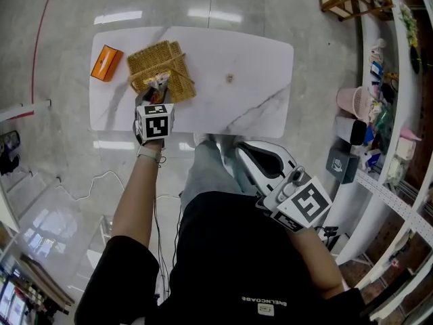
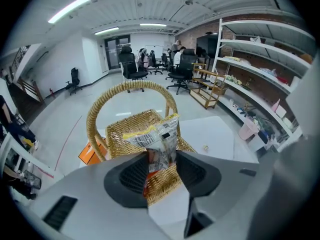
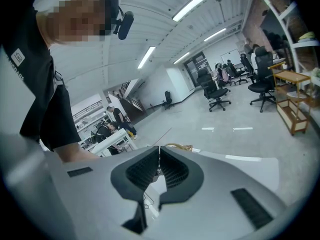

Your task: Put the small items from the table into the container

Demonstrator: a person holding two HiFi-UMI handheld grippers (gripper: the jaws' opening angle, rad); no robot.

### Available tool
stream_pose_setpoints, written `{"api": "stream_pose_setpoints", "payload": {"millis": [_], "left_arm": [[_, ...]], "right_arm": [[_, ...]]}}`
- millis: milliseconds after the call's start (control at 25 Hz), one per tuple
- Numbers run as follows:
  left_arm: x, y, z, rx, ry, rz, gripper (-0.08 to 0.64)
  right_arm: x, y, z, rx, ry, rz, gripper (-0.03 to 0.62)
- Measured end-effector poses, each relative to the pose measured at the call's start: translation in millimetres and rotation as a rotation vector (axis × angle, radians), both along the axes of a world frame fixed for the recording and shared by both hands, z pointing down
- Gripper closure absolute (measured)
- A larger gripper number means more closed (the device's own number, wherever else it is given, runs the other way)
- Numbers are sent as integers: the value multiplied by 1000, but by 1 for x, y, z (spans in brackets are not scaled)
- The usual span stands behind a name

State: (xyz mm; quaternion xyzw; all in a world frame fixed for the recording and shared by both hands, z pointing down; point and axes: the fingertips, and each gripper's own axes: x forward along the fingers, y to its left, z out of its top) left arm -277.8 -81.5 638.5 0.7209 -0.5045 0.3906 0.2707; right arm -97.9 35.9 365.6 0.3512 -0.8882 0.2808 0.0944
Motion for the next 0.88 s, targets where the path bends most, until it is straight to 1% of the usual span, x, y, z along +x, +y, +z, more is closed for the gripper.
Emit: {"api": "stream_pose_setpoints", "payload": {"millis": [160,280,640,880], "left_arm": [[0,1,5,-7,1,-22,394],[0,-1,5,9,5,-31,393],[-2,-2,-1,28,-16,-30,393],[2,8,-9,35,-14,-25,393]], "right_arm": [[5,1,1,-4,8,8,580],[7,1,3,-9,11,11,580],[10,3,2,0,5,13,580],[9,5,0,6,-9,12,580]]}}
